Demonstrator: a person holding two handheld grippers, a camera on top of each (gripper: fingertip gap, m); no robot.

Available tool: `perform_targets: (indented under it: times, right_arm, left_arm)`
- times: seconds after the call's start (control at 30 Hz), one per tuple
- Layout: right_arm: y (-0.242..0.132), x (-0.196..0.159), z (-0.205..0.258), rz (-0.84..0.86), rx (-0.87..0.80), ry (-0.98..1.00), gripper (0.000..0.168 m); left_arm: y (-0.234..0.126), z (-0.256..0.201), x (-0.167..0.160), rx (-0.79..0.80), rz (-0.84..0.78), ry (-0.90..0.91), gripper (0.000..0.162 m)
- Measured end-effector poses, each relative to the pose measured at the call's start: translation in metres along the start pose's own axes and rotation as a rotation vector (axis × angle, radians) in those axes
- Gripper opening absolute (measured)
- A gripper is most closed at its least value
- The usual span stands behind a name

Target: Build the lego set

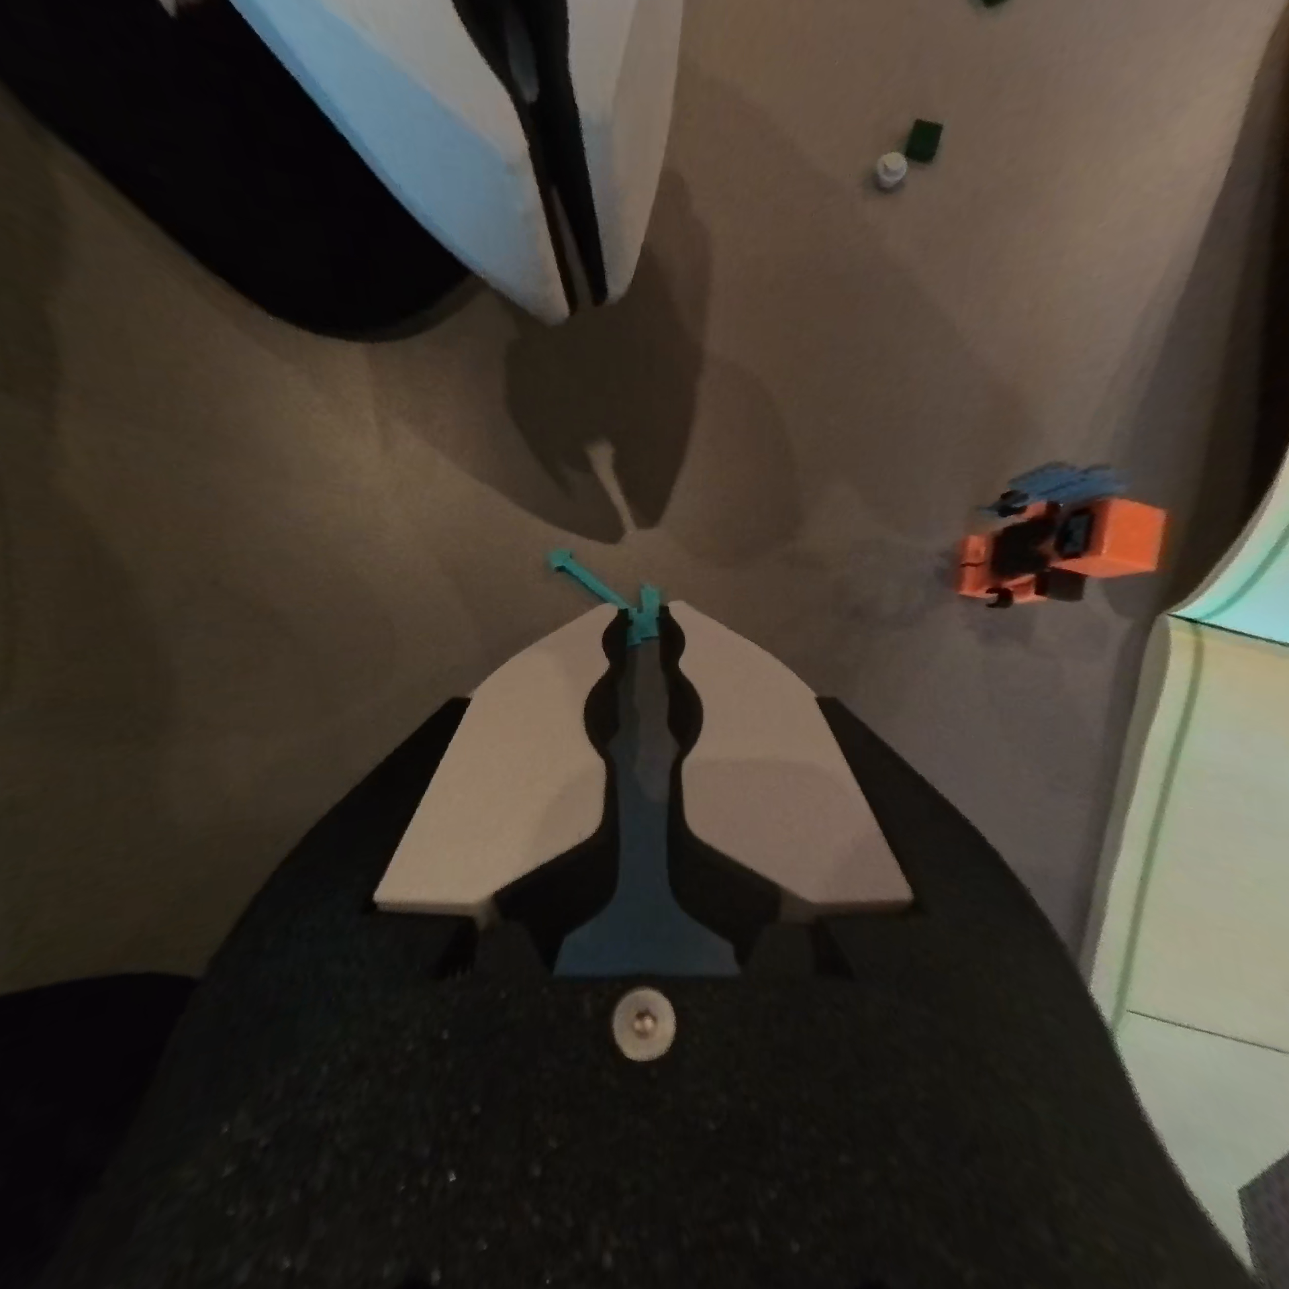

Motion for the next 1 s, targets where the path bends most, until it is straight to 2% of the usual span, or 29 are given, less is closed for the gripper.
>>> perform_targets:
  times: [0.47,0.6,0.8,0.93,1.0]
  right_arm:
    - [-0.014,0.0,0.004,-0.121,-0.065,-0.026,0.007]
    - [-0.028,0.006,0.007,-0.154,-0.111,-0.069,0.007]
    - [-0.044,0.013,0.015,-0.168,-0.159,-0.143,0.007]
    - [-0.048,0.016,0.022,-0.163,-0.179,-0.185,0.006]
    - [-0.049,0.017,0.022,-0.18,-0.192,-0.192,0.003]
  left_arm:
    - [0.024,-0.008,-0.005,-0.098,0.116,0.054,0.007]
    - [0.031,-0.014,-0.001,-0.173,0.119,0.006,0.017]
    - [0.038,-0.027,0.005,-0.287,0.119,-0.059,0.019]
    - [0.044,-0.034,0.006,-0.346,0.122,-0.101,0.016]
    - [0.048,-0.034,0.004,-0.338,0.125,-0.106,0.007]
Point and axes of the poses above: each gripper's, where its closed fingertips meet, y out along the fingers, x out of its top, z = x × y across the jaws, the point moved 2 cm from there along -y, back along the fingers, and after that the axes turned 12 degrees about y, right-handed, at the moved point
